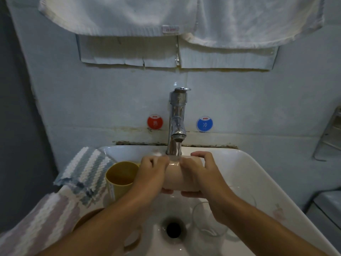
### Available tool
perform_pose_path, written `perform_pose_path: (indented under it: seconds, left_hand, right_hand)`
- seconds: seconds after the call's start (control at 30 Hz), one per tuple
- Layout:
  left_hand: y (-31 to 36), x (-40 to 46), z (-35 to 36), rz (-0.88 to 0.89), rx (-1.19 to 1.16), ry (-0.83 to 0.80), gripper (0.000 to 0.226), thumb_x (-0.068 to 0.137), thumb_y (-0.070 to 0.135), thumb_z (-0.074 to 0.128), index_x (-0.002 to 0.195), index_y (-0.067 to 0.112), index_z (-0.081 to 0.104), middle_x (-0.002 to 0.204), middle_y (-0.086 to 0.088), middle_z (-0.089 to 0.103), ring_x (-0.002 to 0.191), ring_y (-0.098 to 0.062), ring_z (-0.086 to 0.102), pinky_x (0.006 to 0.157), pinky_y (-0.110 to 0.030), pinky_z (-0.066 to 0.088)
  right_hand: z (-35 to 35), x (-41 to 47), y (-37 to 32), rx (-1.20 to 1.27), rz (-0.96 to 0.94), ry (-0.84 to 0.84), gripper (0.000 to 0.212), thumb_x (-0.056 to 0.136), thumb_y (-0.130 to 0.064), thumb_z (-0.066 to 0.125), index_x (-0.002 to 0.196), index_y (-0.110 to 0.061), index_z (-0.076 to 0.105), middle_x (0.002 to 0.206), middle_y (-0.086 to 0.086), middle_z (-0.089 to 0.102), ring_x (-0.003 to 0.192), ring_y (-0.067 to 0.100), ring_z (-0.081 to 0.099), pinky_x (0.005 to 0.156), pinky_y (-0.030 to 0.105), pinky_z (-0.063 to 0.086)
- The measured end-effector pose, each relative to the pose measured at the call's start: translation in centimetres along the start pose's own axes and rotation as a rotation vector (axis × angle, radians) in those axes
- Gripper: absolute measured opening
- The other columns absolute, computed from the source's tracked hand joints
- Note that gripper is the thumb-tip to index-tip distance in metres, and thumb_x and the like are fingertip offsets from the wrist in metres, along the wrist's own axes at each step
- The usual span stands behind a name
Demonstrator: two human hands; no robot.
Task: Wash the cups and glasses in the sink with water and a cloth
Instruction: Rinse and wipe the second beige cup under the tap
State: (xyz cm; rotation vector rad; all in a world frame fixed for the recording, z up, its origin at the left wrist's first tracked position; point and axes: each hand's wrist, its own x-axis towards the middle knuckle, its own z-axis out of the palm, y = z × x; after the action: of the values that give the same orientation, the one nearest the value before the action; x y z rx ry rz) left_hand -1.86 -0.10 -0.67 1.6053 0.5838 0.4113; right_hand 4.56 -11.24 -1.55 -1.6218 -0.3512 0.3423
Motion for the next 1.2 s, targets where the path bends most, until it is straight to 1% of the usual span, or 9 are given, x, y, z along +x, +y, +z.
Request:
perform_pose_path:
  seconds: [0.17,0.27,0.43,0.57,0.7,0.8,0.97,1.07,1.2]
  left_hand:
    - [0.0,0.6,0.6,-0.032,-0.022,0.063,0.023,0.102,0.04,0.043,0.119,0.024,0.043,0.094,-0.008,0.047,0.08,-0.027,0.06,0.067,-0.039,0.06]
    - [-0.1,0.1,0.8,-0.038,-0.009,0.015,0.024,0.102,0.042,0.04,0.123,0.029,0.043,0.101,-0.007,0.046,0.089,-0.029,0.06,0.07,-0.04,0.061]
    - [0.3,-0.5,0.5,-0.041,-0.088,-0.065,0.035,0.097,0.033,0.055,0.126,0.021,0.04,0.104,-0.004,0.045,0.087,-0.025,0.059,0.054,-0.031,0.061]
    - [0.6,-0.1,1.1,-0.001,0.011,-0.046,0.058,0.084,0.027,0.073,0.125,0.027,0.033,0.102,0.002,0.042,0.085,-0.02,0.056,0.05,-0.023,0.058]
    - [0.3,0.1,0.5,0.004,-0.04,-0.019,0.044,0.091,0.032,0.065,0.124,0.021,0.038,0.096,0.001,0.043,0.079,-0.019,0.055,0.046,-0.025,0.056]
    - [0.0,0.0,-0.3,0.032,-0.052,-0.032,0.033,0.099,0.038,0.049,0.127,0.02,0.045,0.104,-0.007,0.05,0.085,-0.026,0.062,0.059,-0.036,0.062]
    - [0.1,-0.1,0.0,0.006,-0.043,-0.015,0.047,0.093,0.04,0.06,0.13,0.02,0.04,0.108,-0.008,0.051,0.088,-0.028,0.063,0.045,-0.023,0.054]
    - [0.1,-0.3,0.2,-0.012,-0.048,-0.046,0.063,0.083,0.042,0.072,0.129,0.018,0.037,0.114,-0.008,0.052,0.091,-0.025,0.064,0.055,-0.027,0.059]
    - [-0.1,-0.2,0.2,0.002,-0.083,-0.057,0.048,0.091,0.042,0.062,0.128,0.018,0.043,0.107,-0.005,0.053,0.088,-0.023,0.064,0.072,-0.041,0.062]
  right_hand:
    - [-0.1,-0.3,-0.1,-0.025,0.0,-0.007,0.059,0.082,-0.038,0.075,0.126,-0.033,0.036,0.106,-0.006,0.045,0.097,0.019,0.055,0.076,0.036,0.062]
    - [0.0,-0.5,0.0,-0.064,0.02,-0.002,0.063,0.08,-0.044,0.076,0.124,-0.033,0.033,0.106,-0.006,0.045,0.099,0.02,0.055,0.078,0.037,0.061]
    - [0.0,0.0,0.2,-0.033,-0.038,0.087,0.025,0.1,-0.035,0.051,0.123,-0.031,0.042,0.106,-0.004,0.048,0.095,0.019,0.055,0.073,0.037,0.061]
    - [0.0,0.6,0.2,-0.103,-0.04,0.147,0.026,0.105,-0.039,0.037,0.129,-0.033,0.041,0.126,0.003,0.045,0.111,0.025,0.052,0.087,0.047,0.058]
    - [-0.1,0.1,0.5,-0.04,-0.06,0.051,0.038,0.098,-0.038,0.053,0.132,-0.034,0.037,0.112,-0.005,0.046,0.095,0.017,0.054,0.069,0.03,0.059]
    - [-0.2,-0.3,0.4,-0.023,-0.042,-0.047,0.052,0.087,-0.041,0.068,0.13,-0.034,0.039,0.11,-0.007,0.048,0.097,0.017,0.056,0.071,0.031,0.061]
    - [-0.1,-0.1,0.3,-0.032,-0.029,-0.02,0.031,0.093,-0.038,0.062,0.119,-0.029,0.049,0.112,-0.004,0.051,0.094,0.018,0.058,0.067,0.032,0.062]
    - [-0.2,0.3,0.4,-0.036,-0.05,0.061,0.013,0.102,-0.034,0.047,0.114,-0.03,0.051,0.107,-0.007,0.049,0.092,0.017,0.055,0.064,0.031,0.061]
    - [-0.3,0.4,0.5,-0.014,-0.049,0.05,0.017,0.103,-0.034,0.045,0.12,-0.032,0.048,0.105,-0.01,0.048,0.093,0.017,0.055,0.062,0.028,0.06]
